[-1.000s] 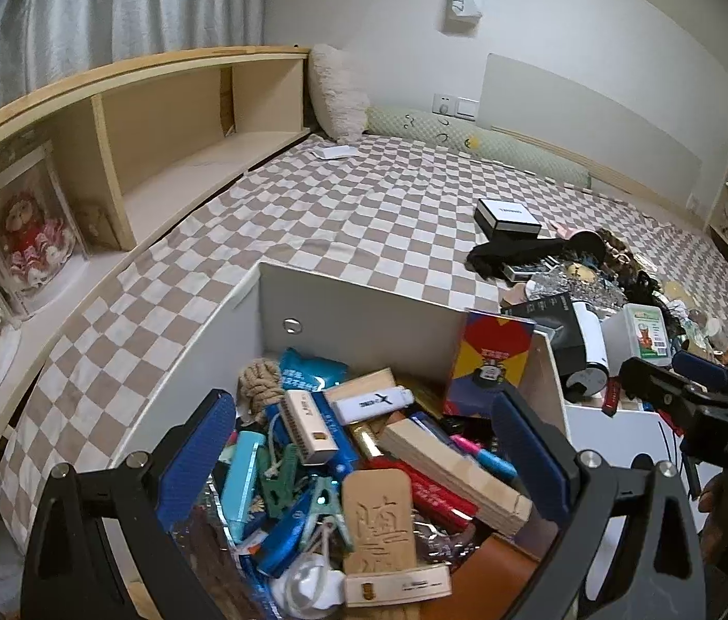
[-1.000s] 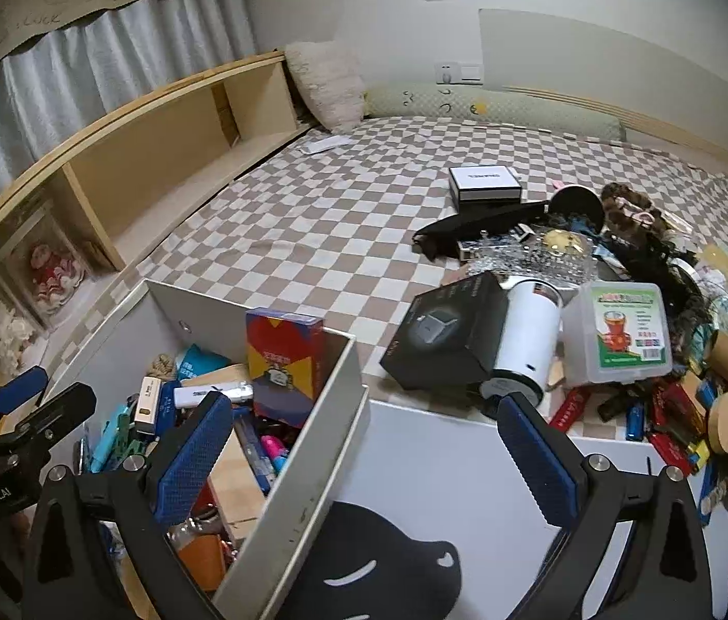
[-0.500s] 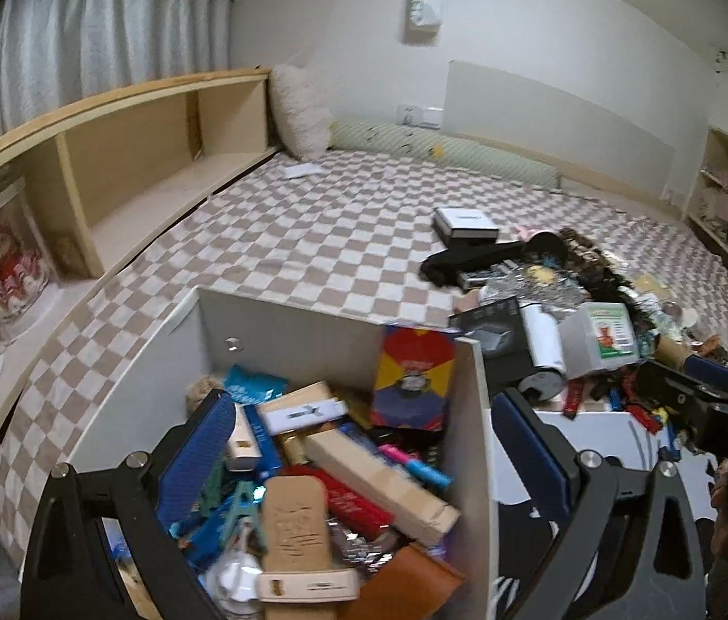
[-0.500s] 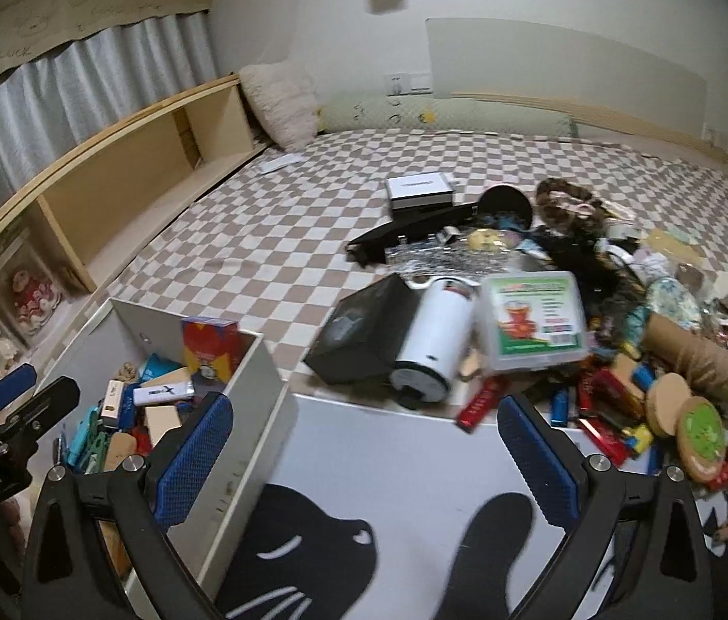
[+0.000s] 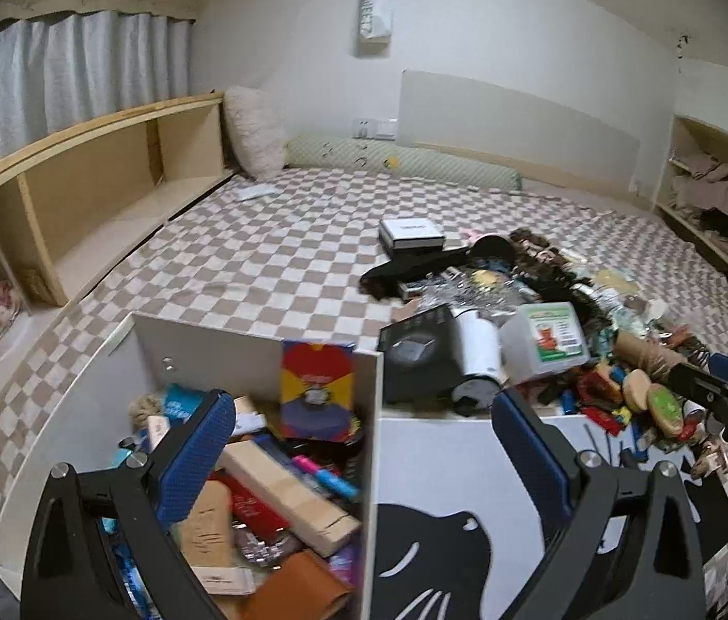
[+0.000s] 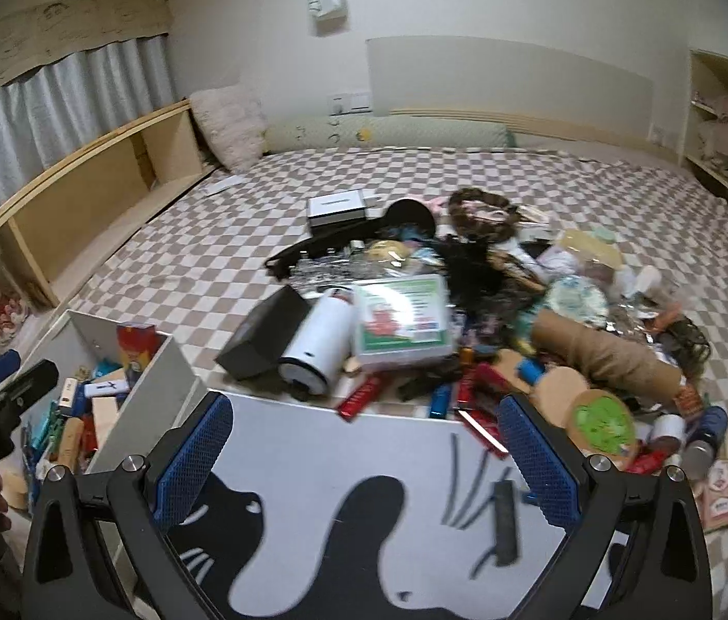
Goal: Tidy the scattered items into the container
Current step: 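Withdraw both open tools from the white box back toward the mat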
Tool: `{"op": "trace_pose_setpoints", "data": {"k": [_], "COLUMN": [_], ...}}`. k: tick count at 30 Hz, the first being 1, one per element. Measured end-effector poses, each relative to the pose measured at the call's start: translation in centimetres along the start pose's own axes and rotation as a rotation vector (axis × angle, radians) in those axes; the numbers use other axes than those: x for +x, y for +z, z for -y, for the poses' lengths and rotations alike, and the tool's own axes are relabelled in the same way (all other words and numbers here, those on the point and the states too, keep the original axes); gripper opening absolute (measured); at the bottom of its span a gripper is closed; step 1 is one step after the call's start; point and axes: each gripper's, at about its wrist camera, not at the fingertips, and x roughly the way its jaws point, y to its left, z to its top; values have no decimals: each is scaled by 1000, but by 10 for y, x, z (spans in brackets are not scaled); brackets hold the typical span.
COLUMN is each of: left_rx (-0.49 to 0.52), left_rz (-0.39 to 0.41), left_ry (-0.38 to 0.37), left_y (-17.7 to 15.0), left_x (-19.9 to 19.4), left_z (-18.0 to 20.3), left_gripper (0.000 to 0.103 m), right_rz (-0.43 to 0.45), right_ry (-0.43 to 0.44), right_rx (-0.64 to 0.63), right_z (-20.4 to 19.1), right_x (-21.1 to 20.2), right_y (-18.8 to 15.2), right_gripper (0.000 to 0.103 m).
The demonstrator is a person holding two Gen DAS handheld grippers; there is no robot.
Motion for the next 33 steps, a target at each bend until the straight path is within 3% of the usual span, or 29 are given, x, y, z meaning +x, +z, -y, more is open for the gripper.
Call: {"op": "trace_pose_setpoints", "data": {"k": [9,15,26,33], "left_rx": [48,36,37,81], "left_rz": [31,11,-38,-71], "left_ry": [-62,-69,-165,-153], "left_y": [0,-9,-27,-48], "left_x": [-2,6,22,36], "left_z": [35,47,72,93], "left_gripper": [100,100,100,100], "right_rz": [1,13,17,-48], "right_ry": [-34,-46,-89,-113], "right_rx": [49,71,72,100], "right_z": [45,71,110,131], "right_x": [-9,-13,-2,21], "right_y": [-11,-20,-52,-70], "right_gripper": [102,103,103,103]}}
